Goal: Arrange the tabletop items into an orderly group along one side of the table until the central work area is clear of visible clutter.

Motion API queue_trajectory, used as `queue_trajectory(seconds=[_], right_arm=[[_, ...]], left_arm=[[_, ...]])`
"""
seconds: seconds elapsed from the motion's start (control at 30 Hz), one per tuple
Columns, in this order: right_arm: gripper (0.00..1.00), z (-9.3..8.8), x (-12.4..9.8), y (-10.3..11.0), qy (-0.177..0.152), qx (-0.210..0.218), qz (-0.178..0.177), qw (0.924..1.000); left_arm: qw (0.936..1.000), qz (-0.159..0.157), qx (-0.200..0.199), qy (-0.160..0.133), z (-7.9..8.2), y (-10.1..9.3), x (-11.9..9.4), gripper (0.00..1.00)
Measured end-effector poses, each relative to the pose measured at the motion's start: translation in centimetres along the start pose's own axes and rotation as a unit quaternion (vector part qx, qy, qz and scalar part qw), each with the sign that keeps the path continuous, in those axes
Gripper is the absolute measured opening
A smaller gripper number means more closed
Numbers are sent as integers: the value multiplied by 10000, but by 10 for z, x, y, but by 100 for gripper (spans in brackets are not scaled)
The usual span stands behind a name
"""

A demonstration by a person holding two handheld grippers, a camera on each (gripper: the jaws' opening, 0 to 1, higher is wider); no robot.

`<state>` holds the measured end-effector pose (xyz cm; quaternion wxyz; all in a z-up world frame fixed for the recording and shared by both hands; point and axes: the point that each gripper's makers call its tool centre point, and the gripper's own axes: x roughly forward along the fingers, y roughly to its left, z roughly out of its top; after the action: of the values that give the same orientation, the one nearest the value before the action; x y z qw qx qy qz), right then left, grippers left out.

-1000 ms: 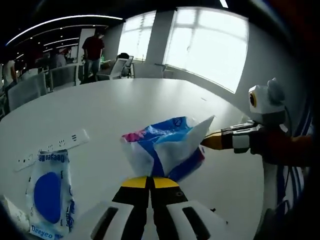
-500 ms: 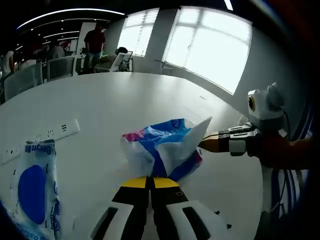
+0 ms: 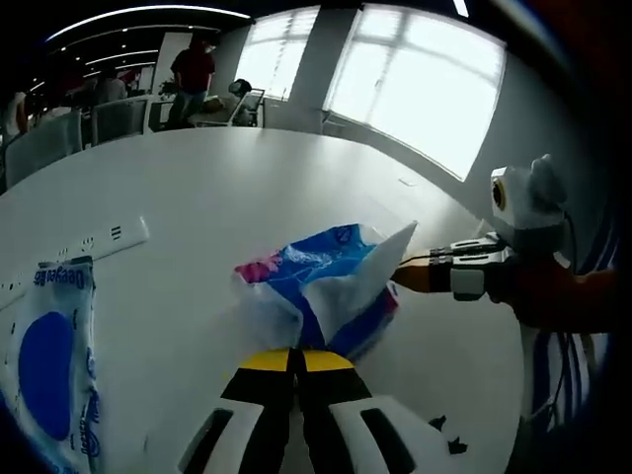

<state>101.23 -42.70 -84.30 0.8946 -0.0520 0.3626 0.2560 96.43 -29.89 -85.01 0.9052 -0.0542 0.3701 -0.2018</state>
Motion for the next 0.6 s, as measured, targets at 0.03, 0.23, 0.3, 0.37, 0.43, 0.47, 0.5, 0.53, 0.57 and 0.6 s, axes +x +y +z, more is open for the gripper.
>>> queue_trajectory(seconds=[0.03, 0.23, 0.3, 0.37, 0.43, 0.47, 0.5, 0.53, 0.57, 0.6], right_arm=[[0, -1, 2, -1, 5, -7, -19, 10000], [0, 3, 5, -7, -37, -56, -133, 9999], [0, 3, 8, -10, -36, -76, -156, 9998], [0, 2, 9, -10, -35, -86, -172, 9998], [0, 1, 11, -11, -32, -112, -195, 9997], [0, 0, 11, -11, -16, -128, -202, 9997], [0, 0, 11, -11, -7, -142, -211, 9997], [0, 0, 10, -11, -7, -146, -219, 9997], [0, -1, 11, -13, -7, -167, -236, 9996], [0, -1, 11, -13, 2, -173, -238, 9996]], left_arm=[[10000, -6, -4, -5, 0, 0, 0, 0], [10000, -41, -17, 32, 1, -2, 7, 0], [10000, -46, -11, 44, 1, -2, 9, 0], [9999, -62, -44, 66, 1, -1, 12, 0], [9999, -76, -52, 78, 0, -2, 13, 0], [9999, -68, -59, 99, -1, -1, 13, 0], [9999, -70, -73, 102, -1, -2, 13, 0], [9999, -74, -88, 102, -1, -2, 13, 0], [9999, -75, -97, 98, -2, -2, 13, 0], [9999, -73, -99, 96, -2, -2, 14, 0]])
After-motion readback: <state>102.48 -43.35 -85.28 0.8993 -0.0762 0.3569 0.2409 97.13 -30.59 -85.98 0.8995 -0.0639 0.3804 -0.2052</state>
